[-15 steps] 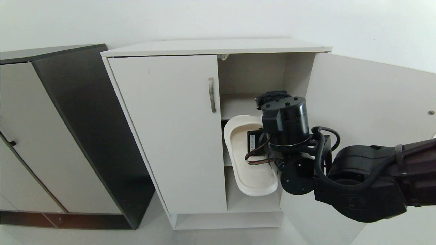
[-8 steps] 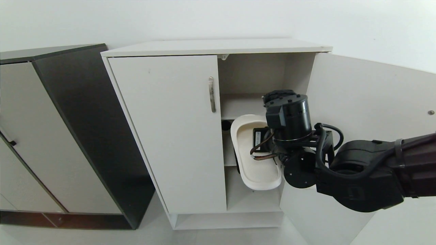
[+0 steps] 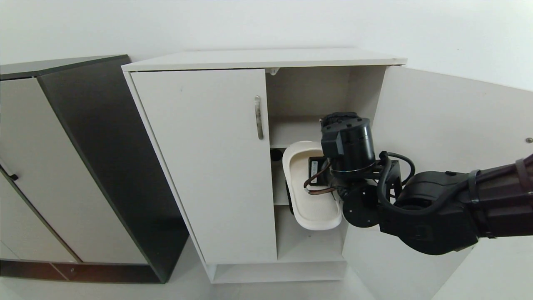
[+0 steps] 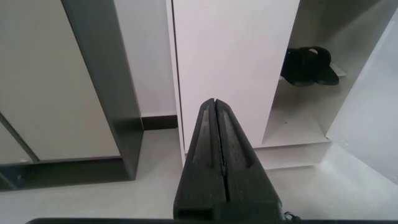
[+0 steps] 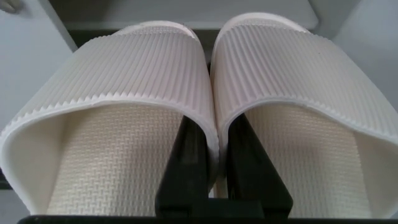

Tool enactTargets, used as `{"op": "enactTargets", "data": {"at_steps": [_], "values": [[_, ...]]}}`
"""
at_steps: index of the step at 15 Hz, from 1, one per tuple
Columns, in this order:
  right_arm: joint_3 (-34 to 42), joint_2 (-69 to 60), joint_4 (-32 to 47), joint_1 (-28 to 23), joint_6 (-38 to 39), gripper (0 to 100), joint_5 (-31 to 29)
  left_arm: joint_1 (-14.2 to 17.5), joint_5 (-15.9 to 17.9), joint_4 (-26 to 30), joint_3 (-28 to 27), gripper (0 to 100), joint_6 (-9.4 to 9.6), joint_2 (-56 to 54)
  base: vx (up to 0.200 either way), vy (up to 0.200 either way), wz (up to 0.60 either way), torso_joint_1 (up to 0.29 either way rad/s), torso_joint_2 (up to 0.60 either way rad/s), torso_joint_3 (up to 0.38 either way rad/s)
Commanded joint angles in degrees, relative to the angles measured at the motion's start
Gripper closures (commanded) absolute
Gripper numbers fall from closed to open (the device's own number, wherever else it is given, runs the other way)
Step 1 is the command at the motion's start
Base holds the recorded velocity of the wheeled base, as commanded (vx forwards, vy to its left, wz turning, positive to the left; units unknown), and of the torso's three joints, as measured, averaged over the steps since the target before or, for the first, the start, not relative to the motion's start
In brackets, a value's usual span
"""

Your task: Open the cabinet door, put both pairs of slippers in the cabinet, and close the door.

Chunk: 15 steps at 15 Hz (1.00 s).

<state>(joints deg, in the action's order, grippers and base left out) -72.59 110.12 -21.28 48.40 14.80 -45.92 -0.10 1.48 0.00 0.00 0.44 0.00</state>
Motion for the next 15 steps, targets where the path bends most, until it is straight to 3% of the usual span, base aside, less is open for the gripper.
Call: {"op": "enactTargets", "data": {"at_steps": [1,11,15], "values": [[-0.53,0.36,0.02,-0.06,-0.03,100,-0.04,0.01,0.02,0.00,0.00,100,0.00,0.00,0.200,0.000,0.00,-0.002,0.00,0.007],[-2.82,1.50,0.28,0.12,-1.97,100,-0.13,0.01,-0.07,0.00,0.00,100,0.00,0.00,0.200,0.000,0.00,0.005,0.00,0.002],[-2.82,1.59,0.89,0.47,-2.76,100,-0.04,0.01,-0.07,0.00,0.00,100,-0.18,0.00,0.000,0.000,0.00,0.000,0.00,0.000]]}}
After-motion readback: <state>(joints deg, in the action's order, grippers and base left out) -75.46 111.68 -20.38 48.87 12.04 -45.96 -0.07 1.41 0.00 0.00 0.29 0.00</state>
